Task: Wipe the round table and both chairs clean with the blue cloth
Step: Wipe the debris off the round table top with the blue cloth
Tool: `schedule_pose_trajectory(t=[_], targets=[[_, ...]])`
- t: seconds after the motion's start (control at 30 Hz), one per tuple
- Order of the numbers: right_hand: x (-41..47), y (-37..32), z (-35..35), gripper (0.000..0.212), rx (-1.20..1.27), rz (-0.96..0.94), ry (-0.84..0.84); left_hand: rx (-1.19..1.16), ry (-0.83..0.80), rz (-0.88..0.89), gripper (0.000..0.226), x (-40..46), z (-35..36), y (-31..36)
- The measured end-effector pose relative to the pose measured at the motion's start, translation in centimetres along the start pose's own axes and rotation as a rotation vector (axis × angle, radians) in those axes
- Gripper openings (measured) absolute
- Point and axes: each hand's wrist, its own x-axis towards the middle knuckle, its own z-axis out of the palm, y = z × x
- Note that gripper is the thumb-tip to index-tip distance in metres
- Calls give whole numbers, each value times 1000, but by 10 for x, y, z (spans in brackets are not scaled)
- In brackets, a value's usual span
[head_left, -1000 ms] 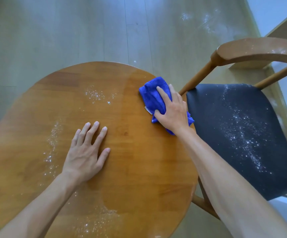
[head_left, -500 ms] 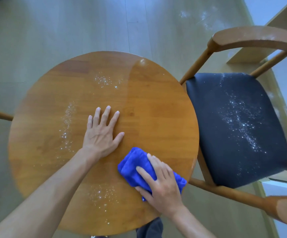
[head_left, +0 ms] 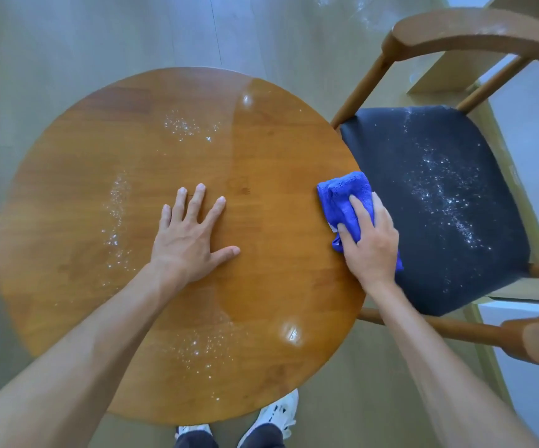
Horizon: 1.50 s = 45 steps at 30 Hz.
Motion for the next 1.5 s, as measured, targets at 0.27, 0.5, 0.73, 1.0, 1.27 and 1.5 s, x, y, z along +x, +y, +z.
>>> schedule_pose_trajectory(t=[0.27, 0.5, 0.73, 1.0, 1.27, 1.5], targets=[[-226, -141, 6, 36, 142, -229, -125, -42, -3, -5, 95, -1, -6, 4], [-167, -75, -10, 35, 227, -847, -264, -69, 30, -8, 95, 0, -5, 1], [31, -28, 22, 45, 4, -228, -27, -61, 42, -13, 95, -1, -2, 3], [-32, -76, 22, 49, -3, -116, -44, -72, 30, -16, 94, -2, -4, 4], [-180, -46, -18, 31, 171, -831, -353, -84, 17, -9, 94, -3, -8, 5], [-1, -28, 15, 35, 153, -754, -191, -46, 42, -20, 92, -3, -4, 7]])
